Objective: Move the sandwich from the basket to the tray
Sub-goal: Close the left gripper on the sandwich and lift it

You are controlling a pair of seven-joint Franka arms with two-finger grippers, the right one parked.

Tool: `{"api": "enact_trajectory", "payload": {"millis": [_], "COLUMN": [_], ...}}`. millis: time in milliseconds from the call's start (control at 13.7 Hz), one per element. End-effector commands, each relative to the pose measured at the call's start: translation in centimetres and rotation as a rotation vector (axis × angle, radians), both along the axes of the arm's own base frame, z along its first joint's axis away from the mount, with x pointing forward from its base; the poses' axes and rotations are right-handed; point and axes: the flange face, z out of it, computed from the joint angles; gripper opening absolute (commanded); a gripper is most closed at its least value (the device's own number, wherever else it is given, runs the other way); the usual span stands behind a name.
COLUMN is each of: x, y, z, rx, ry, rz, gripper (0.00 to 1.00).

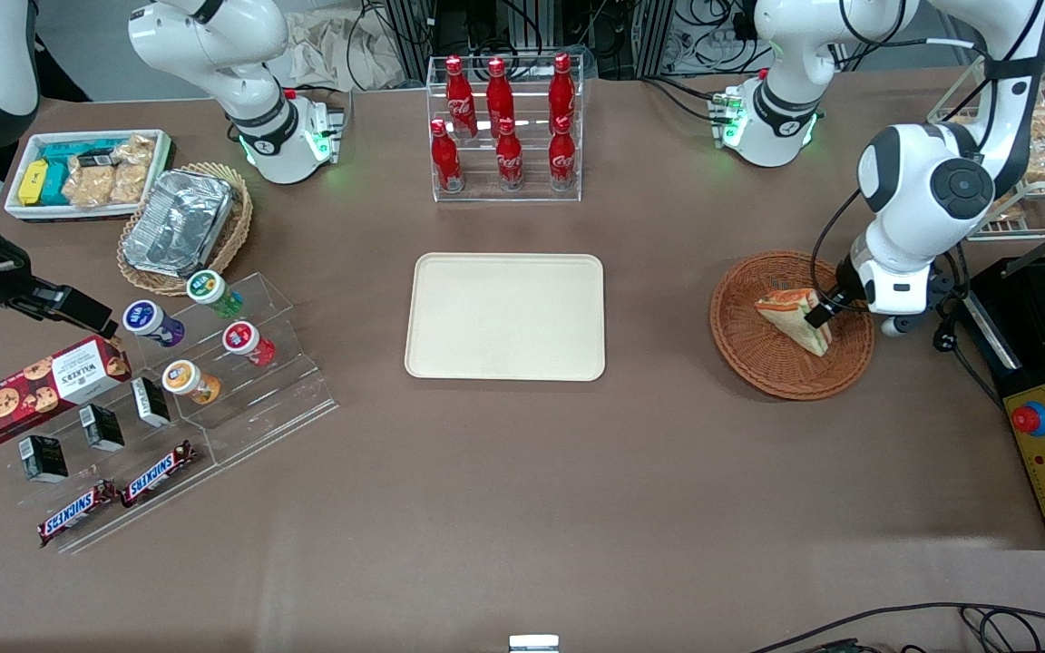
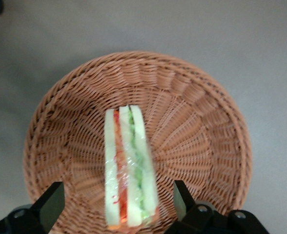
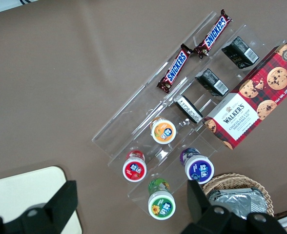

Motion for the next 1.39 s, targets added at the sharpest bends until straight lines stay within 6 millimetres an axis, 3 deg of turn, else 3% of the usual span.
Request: {"api": "enact_trajectory", "payload": {"millis": [0,805,1317], "x": [0.5,-2.7,-2.6], "y": [-0.7,-0.5,-1.6], "z": [-1.5,-4.2,-4.9], "rx": [-0.005,0.005,0.002], "ry": [-0.01,0.06,0.047], "rz": [0.038,0.032,0.023], "gripper": [0.99,0.99,0.94]}}
